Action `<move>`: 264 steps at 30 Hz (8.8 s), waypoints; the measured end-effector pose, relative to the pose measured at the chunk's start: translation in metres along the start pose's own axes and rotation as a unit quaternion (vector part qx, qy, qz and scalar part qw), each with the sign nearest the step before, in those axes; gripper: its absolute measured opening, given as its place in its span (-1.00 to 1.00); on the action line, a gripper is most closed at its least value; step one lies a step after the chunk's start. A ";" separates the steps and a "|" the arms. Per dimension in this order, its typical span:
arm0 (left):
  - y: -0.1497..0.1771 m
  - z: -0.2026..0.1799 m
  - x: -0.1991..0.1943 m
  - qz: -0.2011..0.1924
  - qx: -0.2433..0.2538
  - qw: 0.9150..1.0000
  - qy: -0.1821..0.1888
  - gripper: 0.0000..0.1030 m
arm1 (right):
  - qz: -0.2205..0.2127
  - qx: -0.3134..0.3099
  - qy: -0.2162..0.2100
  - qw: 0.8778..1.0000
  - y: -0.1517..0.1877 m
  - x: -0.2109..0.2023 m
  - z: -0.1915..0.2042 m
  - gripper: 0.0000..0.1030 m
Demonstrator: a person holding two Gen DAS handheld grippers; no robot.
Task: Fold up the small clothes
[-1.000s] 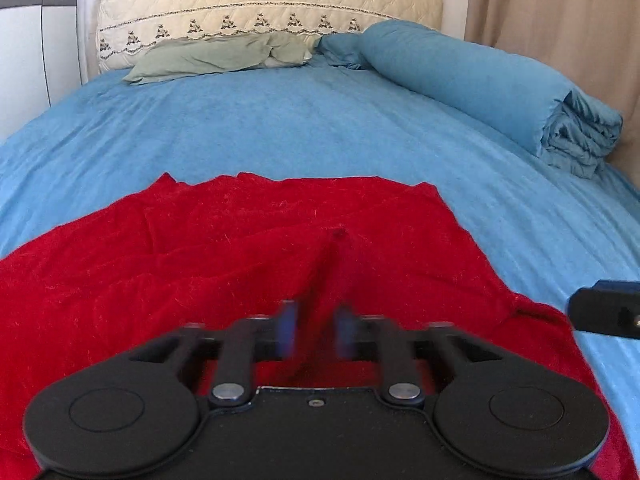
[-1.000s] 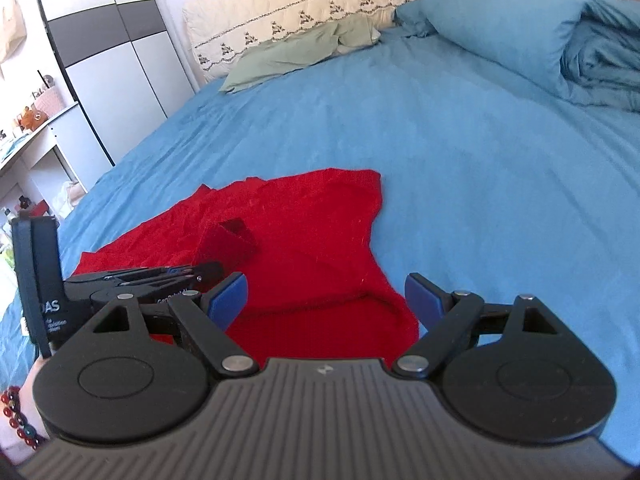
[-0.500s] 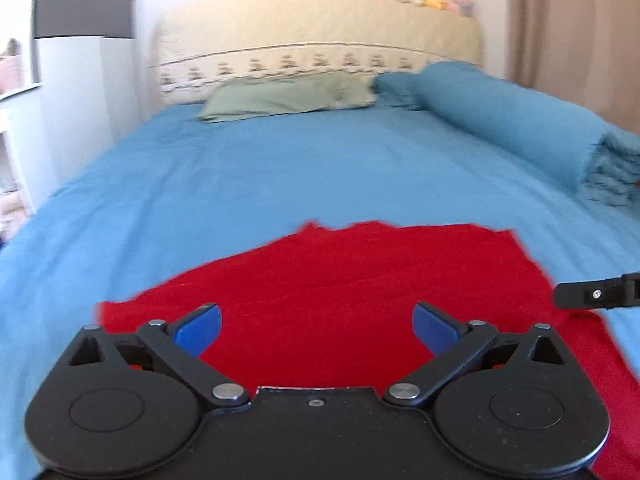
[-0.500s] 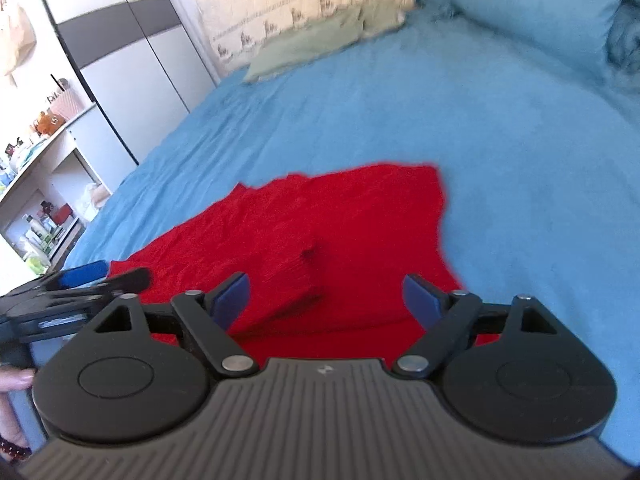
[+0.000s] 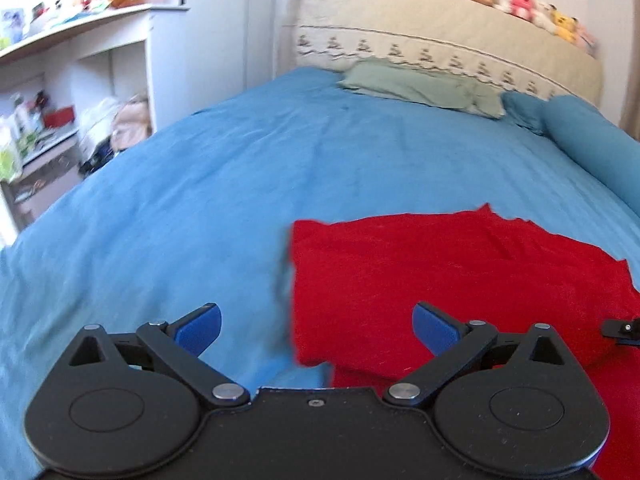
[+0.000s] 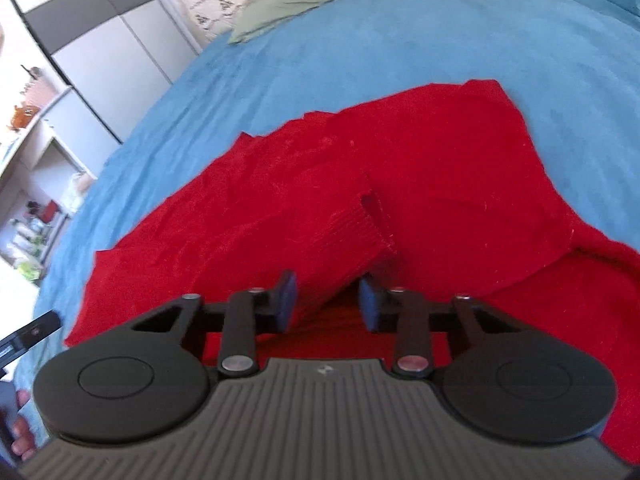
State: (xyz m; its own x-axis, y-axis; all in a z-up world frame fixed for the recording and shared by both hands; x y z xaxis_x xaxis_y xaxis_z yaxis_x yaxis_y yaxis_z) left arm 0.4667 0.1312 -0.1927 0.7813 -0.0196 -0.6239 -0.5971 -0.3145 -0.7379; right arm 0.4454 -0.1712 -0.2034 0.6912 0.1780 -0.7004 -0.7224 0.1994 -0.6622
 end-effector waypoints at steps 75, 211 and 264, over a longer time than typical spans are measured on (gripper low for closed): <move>-0.016 -0.106 -0.097 -0.036 0.038 0.994 0.094 1.00 | -0.148 -0.176 0.077 0.970 -0.024 -0.151 -0.012 0.86; -0.090 -0.095 0.073 0.007 -0.104 0.991 0.084 -0.93 | -0.099 -0.043 0.071 0.992 -0.138 0.012 -0.109 -0.64; -0.038 -0.210 0.158 0.040 0.127 0.986 0.096 -0.82 | -0.086 -0.205 0.115 0.968 -0.131 0.101 -0.065 -0.62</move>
State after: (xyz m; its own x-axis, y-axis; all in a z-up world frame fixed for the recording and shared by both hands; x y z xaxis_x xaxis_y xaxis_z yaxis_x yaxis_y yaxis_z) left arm 0.6511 -0.0595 -0.2098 0.7354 -0.2212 -0.6405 -0.6654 -0.0573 -0.7443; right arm 0.6086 -0.2418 -0.2049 0.8124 -0.0527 -0.5807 -0.5783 -0.2000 -0.7909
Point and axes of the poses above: each gripper's, at about its wrist camera, not at the fingertips, and x roughly the way its jaws point, z to its left, y to its underside, the point moved 6 cm from there along x, roughly the way its jaws point, and after that the axes turned 14 degrees about -x, right-handed, at the moved point
